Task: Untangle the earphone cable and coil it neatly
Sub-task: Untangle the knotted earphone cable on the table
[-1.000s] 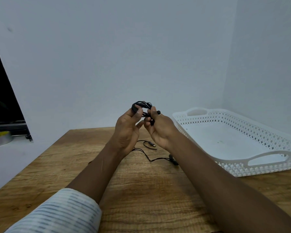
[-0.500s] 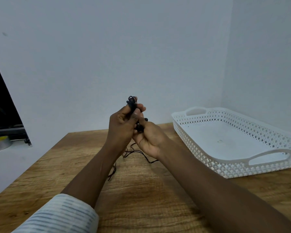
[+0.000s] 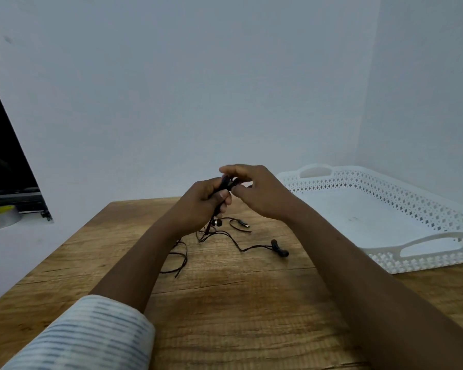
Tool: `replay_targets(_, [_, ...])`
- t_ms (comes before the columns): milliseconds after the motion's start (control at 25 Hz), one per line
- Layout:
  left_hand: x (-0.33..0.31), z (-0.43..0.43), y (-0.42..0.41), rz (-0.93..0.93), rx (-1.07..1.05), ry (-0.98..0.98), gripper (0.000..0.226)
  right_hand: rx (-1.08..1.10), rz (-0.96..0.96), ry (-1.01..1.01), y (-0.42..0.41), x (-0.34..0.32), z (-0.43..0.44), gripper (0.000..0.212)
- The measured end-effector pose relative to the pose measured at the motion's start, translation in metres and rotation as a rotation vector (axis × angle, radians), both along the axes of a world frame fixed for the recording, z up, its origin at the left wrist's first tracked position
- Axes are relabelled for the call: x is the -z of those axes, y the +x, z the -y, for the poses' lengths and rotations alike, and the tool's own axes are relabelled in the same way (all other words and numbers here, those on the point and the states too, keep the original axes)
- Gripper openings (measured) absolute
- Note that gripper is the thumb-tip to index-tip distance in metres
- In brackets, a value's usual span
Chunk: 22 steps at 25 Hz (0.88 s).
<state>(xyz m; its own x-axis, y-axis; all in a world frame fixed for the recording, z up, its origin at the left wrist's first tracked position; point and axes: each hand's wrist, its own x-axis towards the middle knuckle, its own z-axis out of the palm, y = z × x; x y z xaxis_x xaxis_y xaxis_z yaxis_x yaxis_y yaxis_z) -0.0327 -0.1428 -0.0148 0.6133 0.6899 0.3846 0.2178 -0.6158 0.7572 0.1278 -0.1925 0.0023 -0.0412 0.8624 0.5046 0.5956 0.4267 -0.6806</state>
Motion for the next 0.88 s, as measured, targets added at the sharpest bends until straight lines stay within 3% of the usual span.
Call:
replay_targets(120, [0.000, -0.001, -0.005, -0.083, 0.096, -0.015, 0.021, -0.107, 0.217, -0.070, 0.013, 0.001, 0.001, 0.046])
replay_targets(200, [-0.004, 0.001, -0.007, -0.107, 0.162, -0.060, 0.015, -0.161, 0.188, -0.096, 0.018, -0.003, 0.004, 0.046])
replay_targets(360, [-0.007, 0.002, -0.010, -0.168, 0.184, -0.139, 0.008, -0.191, 0.112, -0.081, 0.021, -0.005, 0.005, 0.021])
replay_targets(480, [-0.006, 0.002, -0.011, -0.192, 0.190, -0.131, 0.009, -0.180, 0.156, -0.100, 0.020, -0.004, 0.004, 0.009])
replay_targets(640, [-0.012, 0.005, -0.011, -0.230, 0.200, -0.147, 0.016, -0.127, 0.189, -0.114, 0.024, -0.003, 0.003, 0.011])
replay_targets(880, [-0.012, 0.005, -0.011, -0.235, 0.179, -0.236, 0.038, -0.188, 0.069, -0.154, 0.026, -0.003, 0.006, 0.014])
